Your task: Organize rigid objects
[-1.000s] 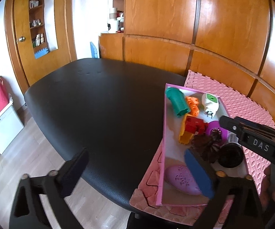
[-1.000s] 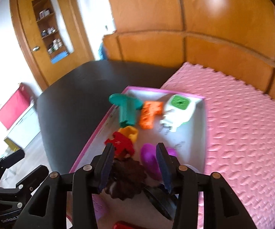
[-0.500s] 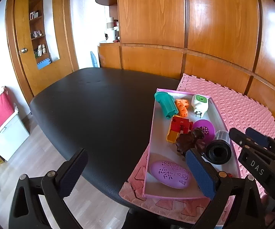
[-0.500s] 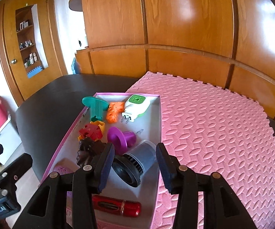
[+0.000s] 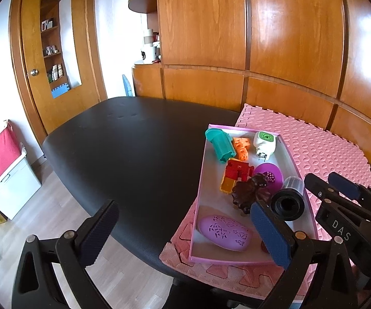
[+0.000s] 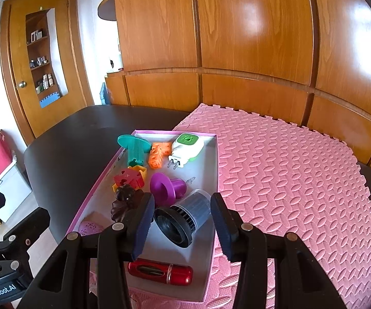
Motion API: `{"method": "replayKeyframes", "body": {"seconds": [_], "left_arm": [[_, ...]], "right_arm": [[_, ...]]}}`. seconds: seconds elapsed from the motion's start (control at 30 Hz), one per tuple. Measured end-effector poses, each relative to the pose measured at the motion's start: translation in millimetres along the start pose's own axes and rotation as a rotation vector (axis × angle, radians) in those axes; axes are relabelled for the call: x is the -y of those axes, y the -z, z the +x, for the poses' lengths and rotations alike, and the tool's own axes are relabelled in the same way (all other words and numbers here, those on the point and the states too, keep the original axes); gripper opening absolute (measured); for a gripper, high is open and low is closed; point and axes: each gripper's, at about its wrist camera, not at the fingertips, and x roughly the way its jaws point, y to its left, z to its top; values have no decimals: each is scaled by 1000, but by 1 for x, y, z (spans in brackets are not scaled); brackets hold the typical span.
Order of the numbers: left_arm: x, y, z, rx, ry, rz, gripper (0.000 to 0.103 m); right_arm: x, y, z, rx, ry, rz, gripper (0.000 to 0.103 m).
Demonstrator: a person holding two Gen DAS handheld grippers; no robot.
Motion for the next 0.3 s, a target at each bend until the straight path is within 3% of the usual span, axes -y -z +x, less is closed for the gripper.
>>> {"method": "replayKeyframes", "body": {"seconds": [0.3], "left_arm": [[-2,-2,-5,33,-25,9,101]], "right_arm": [[0,1,-3,10,-7,-13,46]]}}
